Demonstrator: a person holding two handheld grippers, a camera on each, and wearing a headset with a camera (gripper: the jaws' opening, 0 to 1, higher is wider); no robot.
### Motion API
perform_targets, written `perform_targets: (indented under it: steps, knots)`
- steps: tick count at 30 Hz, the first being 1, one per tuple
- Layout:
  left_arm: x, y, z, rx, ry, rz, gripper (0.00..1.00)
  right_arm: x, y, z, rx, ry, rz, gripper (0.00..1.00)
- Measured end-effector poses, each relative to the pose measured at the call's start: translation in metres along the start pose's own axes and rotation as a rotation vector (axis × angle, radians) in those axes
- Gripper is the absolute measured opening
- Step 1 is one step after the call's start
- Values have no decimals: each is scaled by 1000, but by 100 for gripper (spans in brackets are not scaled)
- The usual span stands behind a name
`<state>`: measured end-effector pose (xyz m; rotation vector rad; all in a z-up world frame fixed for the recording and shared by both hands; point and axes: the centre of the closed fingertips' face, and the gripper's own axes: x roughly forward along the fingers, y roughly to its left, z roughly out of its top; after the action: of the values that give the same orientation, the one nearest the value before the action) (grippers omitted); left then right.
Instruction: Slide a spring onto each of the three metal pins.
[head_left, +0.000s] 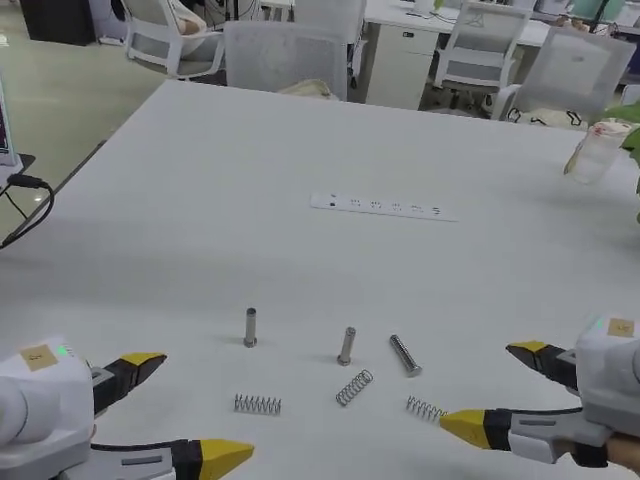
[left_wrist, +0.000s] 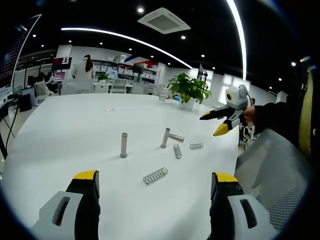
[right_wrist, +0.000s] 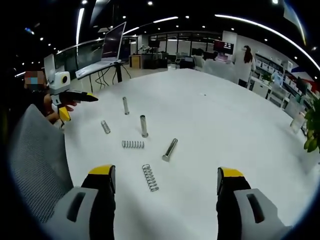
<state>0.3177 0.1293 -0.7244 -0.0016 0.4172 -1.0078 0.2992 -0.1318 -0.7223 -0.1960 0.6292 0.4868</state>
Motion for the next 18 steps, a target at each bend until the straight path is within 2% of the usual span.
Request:
perform_targets:
  steps: [11, 18]
  knots:
    - [-4, -1, 1, -2, -5, 9, 90, 20, -11, 18, -8, 36, 1, 69]
    - [-4, -3, 2, 0, -6, 8, 89, 39, -15, 30, -22, 51, 9, 66]
